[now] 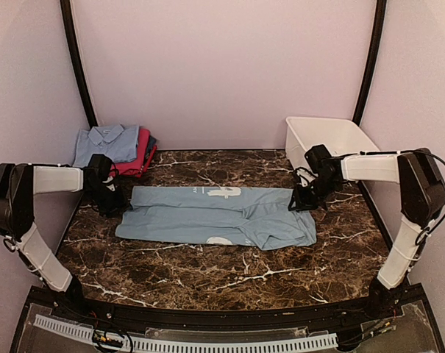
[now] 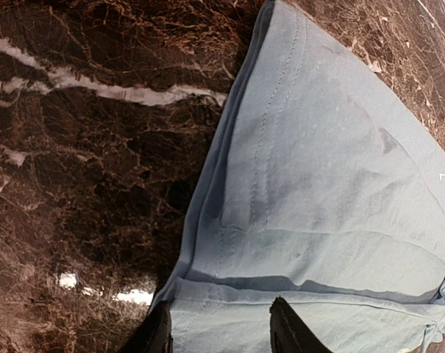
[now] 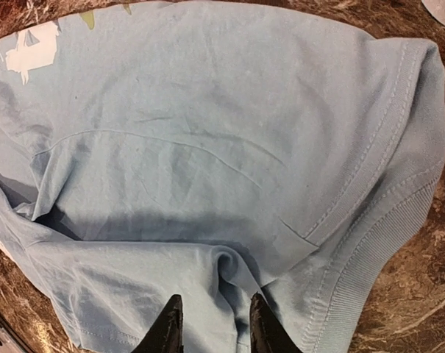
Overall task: Fold and stack the mixed laundry pile
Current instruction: Smooth out the rectangle-folded T-shirt at the center of the board.
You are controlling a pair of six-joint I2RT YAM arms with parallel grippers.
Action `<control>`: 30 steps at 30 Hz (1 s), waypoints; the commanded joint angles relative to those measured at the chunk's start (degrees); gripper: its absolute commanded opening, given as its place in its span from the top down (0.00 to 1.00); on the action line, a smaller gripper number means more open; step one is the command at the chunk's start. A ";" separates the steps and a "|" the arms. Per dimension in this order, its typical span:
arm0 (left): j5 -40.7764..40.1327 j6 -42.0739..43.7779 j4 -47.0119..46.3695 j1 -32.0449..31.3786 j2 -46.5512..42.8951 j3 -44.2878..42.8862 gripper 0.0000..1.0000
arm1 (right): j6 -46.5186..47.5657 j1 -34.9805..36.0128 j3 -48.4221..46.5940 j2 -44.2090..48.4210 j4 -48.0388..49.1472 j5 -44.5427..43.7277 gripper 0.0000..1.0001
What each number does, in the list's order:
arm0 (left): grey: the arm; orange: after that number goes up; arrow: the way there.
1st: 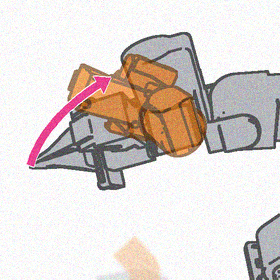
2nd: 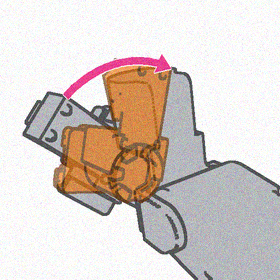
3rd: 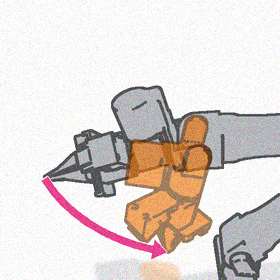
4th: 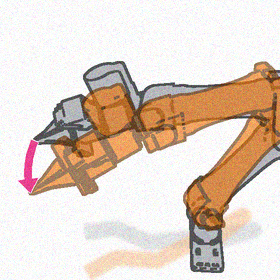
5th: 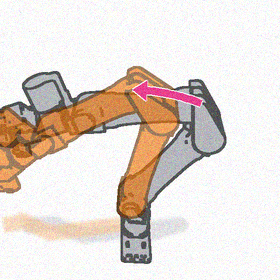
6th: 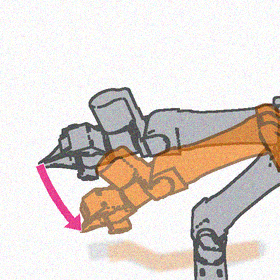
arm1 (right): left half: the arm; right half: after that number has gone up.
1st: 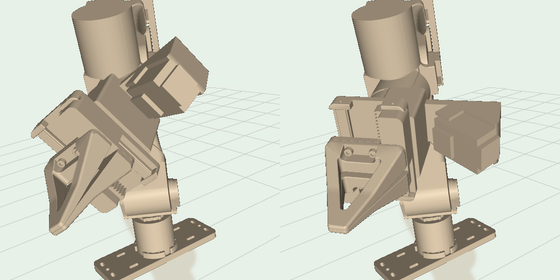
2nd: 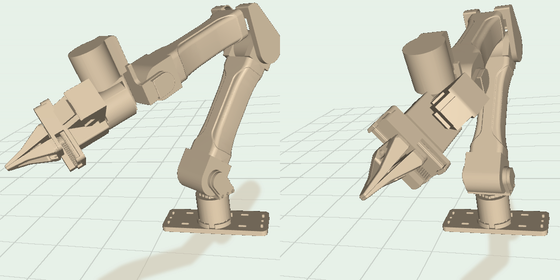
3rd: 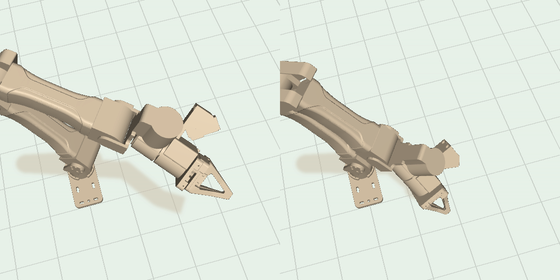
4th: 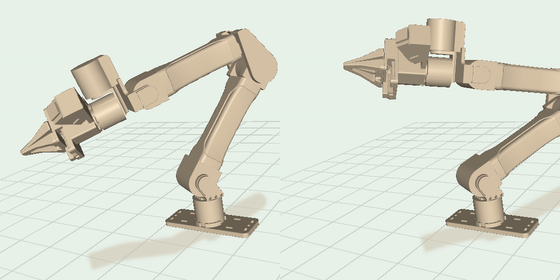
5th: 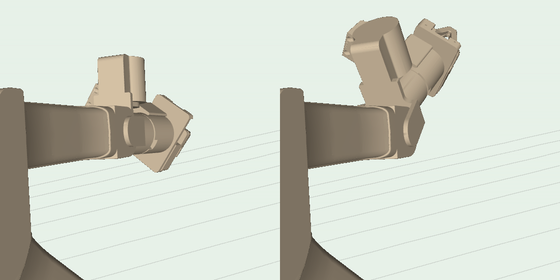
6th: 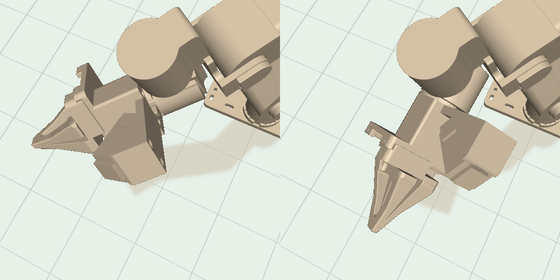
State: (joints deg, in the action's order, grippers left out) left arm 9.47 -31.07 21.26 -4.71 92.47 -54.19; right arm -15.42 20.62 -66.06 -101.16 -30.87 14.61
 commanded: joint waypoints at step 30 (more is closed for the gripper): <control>-2.70 1.06 -0.16 0.14 5.51 -3.15 0.84 | 0.92 0.56 -1.84 -2.07 1.99 1.22 1.00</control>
State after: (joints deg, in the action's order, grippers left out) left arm 6.59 -30.41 20.99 -4.71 98.04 -57.08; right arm -14.83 20.95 -68.51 -105.95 -29.56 16.67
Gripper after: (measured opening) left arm 0.220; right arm 0.002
